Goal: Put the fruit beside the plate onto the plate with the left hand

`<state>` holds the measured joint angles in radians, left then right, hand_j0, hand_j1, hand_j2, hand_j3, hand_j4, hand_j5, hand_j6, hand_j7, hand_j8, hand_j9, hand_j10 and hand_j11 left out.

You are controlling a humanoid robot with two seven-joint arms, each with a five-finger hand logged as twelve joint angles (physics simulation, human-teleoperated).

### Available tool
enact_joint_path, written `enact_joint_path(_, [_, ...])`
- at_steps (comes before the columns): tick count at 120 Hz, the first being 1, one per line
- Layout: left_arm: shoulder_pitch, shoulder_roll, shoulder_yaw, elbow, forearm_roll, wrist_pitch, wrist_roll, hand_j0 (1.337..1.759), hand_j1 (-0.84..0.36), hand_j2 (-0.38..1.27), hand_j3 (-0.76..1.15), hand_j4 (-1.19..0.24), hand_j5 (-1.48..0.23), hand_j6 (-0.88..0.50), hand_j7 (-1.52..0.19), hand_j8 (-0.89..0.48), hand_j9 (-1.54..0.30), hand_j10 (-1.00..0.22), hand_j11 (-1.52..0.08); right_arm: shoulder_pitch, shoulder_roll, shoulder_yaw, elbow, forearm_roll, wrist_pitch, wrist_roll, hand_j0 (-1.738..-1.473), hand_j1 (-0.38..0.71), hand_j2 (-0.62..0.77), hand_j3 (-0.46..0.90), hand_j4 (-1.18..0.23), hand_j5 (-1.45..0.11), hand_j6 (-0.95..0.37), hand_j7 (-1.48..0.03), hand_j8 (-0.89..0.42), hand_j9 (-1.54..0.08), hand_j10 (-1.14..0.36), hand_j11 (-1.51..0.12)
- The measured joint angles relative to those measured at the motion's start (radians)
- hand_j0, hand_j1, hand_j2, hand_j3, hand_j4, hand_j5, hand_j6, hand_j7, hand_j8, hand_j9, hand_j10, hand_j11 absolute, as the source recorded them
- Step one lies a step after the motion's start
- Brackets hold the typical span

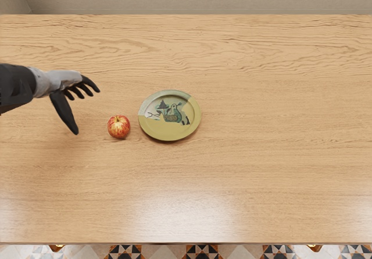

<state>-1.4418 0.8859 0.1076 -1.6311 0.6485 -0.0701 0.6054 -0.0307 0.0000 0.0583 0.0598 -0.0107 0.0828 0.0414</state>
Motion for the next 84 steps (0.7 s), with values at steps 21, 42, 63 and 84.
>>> enact_joint_path(21, [-0.071,-0.062,0.065,-0.028,0.01,0.065,0.004,1.658,0.05,0.05,0.0,-0.25,-0.32,-0.25,-0.32,-0.25,-0.32,-0.25,-0.32,0.0,0.0,0.0,0.0,0.0,0.0,0.0,-1.658,-0.31,-0.01,0.0,-0.04,-0.05,-0.04,-0.05,-0.04,-0.05,-0.04,-0.05])
enact_joint_path(42, [-0.103,-0.147,0.155,-0.043,0.012,0.142,0.005,1.658,0.05,0.05,0.0,-0.25,-0.32,-0.25,-0.32,-0.25,-0.32,-0.25,-0.32,0.0,0.0,0.0,0.0,0.0,0.0,0.0,-1.658,-0.31,-0.01,0.0,-0.04,-0.05,-0.04,-0.05,-0.04,-0.05,-0.04,-0.05])
enact_joint_path(63, [-0.12,-0.213,0.227,-0.055,0.011,0.249,0.005,1.658,0.05,0.05,0.0,-0.25,-0.32,-0.25,-0.32,-0.25,-0.32,-0.25,-0.32,0.0,0.0,0.0,0.0,0.0,0.0,0.0,-1.658,-0.31,-0.01,0.0,-0.04,-0.05,-0.04,-0.05,-0.04,-0.05,-0.04,-0.05])
enact_joint_path(84, [-0.118,-0.248,0.267,-0.06,0.011,0.329,0.006,1.658,0.05,0.05,0.0,-0.25,-0.32,-0.25,-0.32,-0.25,-0.32,-0.25,-0.32,0.0,0.0,0.0,0.0,0.0,0.0,0.0,-1.658,-0.31,-0.01,0.0,-0.04,-0.05,-0.04,-0.05,-0.04,-0.05,-0.04,-0.05])
